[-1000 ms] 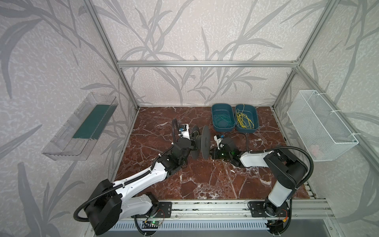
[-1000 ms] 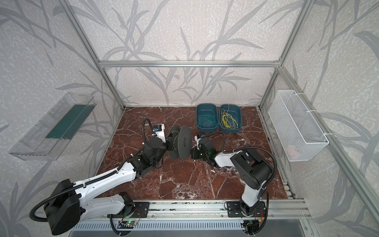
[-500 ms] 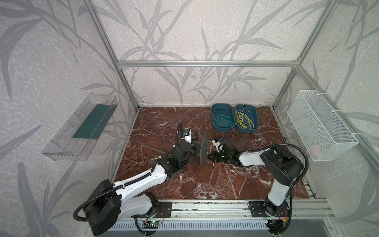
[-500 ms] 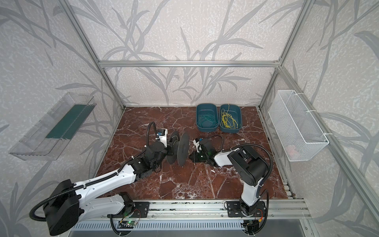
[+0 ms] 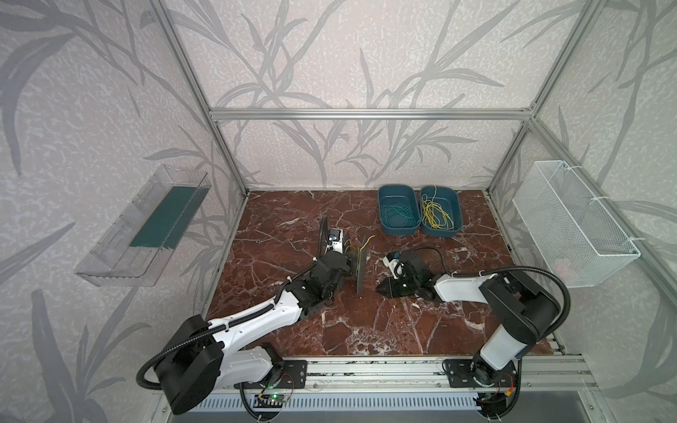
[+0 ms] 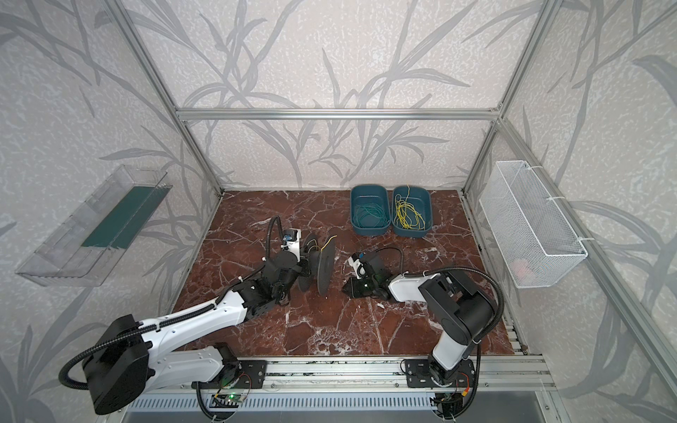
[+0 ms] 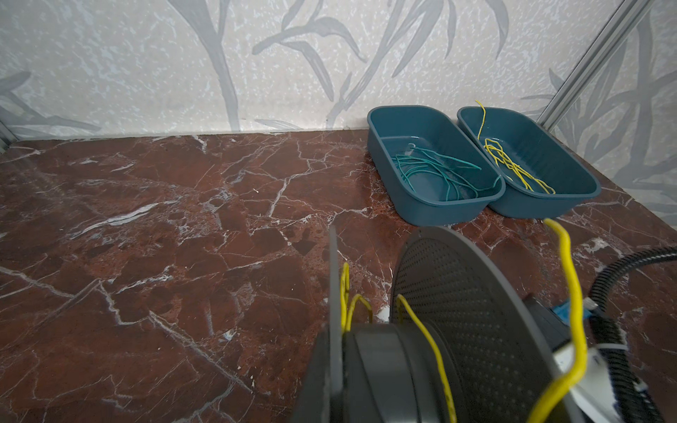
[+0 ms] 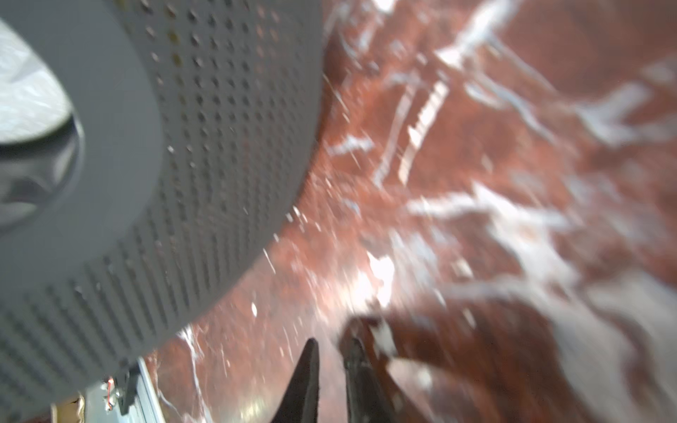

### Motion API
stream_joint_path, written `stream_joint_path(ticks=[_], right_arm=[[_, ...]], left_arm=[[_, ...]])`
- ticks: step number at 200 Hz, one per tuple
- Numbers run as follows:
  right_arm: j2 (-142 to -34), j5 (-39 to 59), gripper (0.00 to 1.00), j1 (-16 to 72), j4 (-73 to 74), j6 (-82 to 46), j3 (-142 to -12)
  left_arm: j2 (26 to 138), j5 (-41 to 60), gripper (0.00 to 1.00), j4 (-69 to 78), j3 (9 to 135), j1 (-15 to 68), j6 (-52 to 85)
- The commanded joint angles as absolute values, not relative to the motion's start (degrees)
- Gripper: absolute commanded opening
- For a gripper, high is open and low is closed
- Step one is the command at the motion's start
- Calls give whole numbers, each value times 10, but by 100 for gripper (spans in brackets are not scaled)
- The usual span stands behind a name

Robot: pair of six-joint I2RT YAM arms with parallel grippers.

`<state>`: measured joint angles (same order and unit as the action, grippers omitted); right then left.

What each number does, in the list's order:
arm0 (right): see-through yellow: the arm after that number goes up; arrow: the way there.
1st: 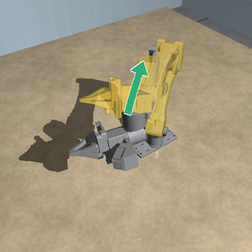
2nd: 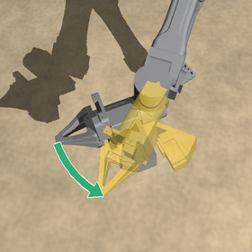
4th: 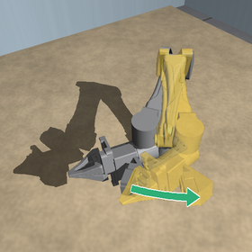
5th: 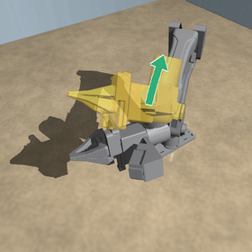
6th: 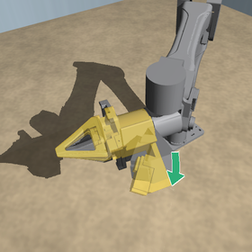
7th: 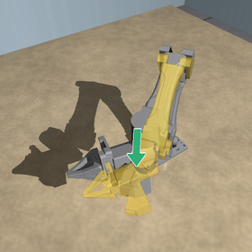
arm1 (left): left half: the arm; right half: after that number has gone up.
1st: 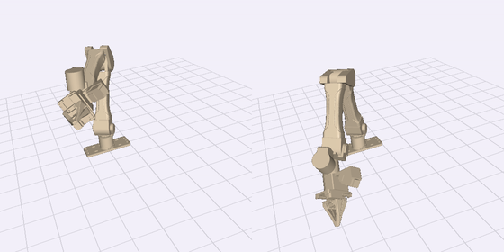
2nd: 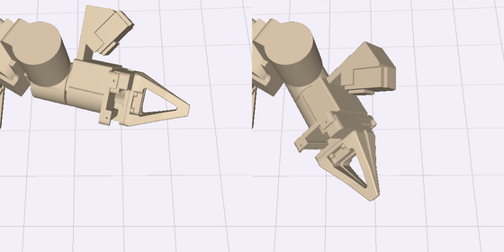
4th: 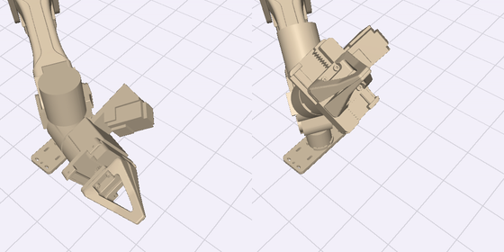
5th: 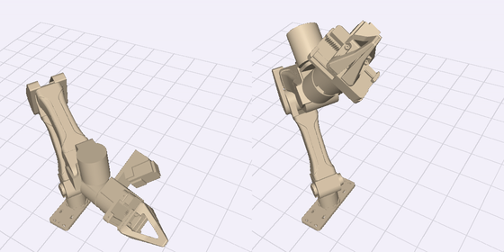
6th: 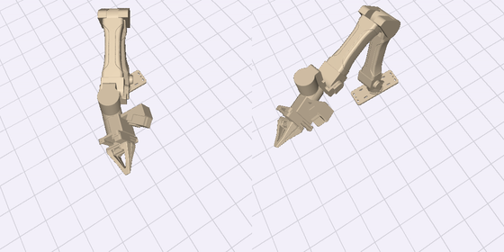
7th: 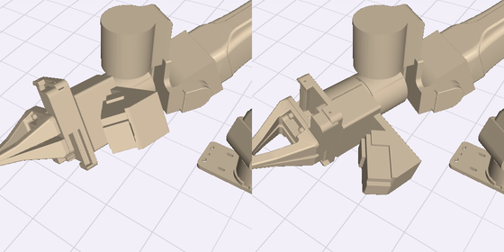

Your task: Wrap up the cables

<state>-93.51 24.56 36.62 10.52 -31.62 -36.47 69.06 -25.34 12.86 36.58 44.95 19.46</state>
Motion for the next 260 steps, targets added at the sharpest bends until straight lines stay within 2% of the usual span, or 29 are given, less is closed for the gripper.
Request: stream_joint_path(ticks=[1,28,56,84,133,170,209,240,247,260], right_arm=[[-832,191,18,362,-61,-269,-364],[-669,110,21,357,-190,-245,-400],[-561,104,28,357,-173,-244,-435],[-600,170,43,357,-126,-307,-505],[-708,198,53,362,32,-519,-550],[-749,178,54,362,43,-564,-568],[-806,196,54,363,96,-629,-573],[-830,211,52,362,82,-641,-592],[-830,208,49,362,85,-643,-590],[-834,208,36,362,93,-642,-594]], left_arm=[[681,-240,0,129,374,450,195],[676,-225,0,123,371,450,196],[676,-225,0,123,368,450,201],[672,-235,0,120,365,450,203],[673,-245,0,133,359,451,205],[674,-244,0,141,353,451,204],[672,-245,0,151,345,451,207],[667,-248,0,153,345,451,202],[665,-248,0,153,345,451,201],[666,-248,0,155,345,452,201]])
